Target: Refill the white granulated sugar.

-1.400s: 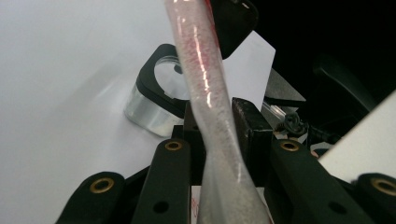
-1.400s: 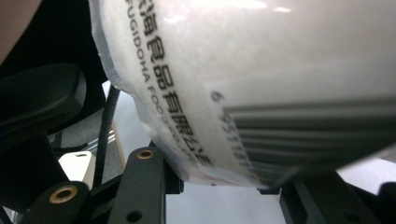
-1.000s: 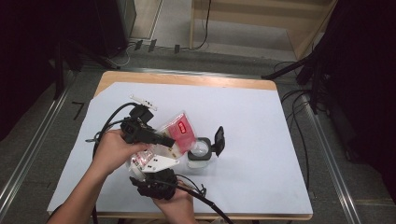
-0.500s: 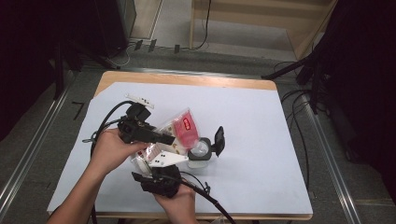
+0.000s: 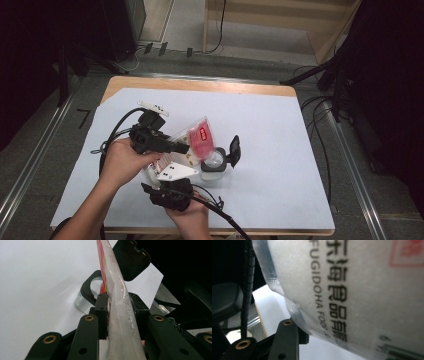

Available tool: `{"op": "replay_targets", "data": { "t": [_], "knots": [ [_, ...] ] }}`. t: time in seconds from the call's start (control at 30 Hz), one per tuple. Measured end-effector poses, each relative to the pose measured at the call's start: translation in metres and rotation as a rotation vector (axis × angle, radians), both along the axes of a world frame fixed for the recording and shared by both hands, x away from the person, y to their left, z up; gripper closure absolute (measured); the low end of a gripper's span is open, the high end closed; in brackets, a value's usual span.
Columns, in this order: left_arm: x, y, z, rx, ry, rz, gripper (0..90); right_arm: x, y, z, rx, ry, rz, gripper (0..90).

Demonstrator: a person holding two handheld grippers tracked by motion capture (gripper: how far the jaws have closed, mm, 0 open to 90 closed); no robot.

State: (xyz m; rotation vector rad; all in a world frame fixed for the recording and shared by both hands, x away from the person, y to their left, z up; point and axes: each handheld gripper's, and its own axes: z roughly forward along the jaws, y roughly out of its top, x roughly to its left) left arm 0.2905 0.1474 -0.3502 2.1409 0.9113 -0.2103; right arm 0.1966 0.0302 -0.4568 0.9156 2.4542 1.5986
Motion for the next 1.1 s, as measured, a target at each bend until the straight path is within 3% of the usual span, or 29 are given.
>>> {"op": "replay_targets", "data": {
  "t": [0.23, 0.4, 0.53, 0.7, 0.87, 1.1],
  "knots": [
    [0.003, -0.003, 0.003, -0.005, 0.004, -0.009, 69.7, 0.003, -0.004, 0.005, 0.054, 0.031, -0.006, 60.7],
    [0.008, -0.008, 0.007, 0.026, 0.010, -0.036, 74.5, 0.005, -0.004, 0.007, 0.039, 0.013, -0.011, 60.7],
    [0.014, -0.009, 0.007, 0.020, 0.052, -0.042, 77.1, 0.006, -0.004, 0.009, 0.020, 0.003, -0.015, 61.3],
    [0.025, -0.010, 0.007, 0.021, 0.099, -0.042, 76.8, 0.009, -0.004, 0.013, 0.013, 0.025, -0.026, 61.5],
    [0.026, -0.006, 0.004, -0.008, 0.099, -0.049, 77.4, 0.007, -0.001, 0.017, -0.037, 0.016, -0.041, 64.1],
    [0.027, -0.002, 0.002, -0.024, 0.108, -0.044, 77.8, 0.007, 0.002, 0.015, -0.035, 0.012, -0.053, 64.1]
  ]
}}
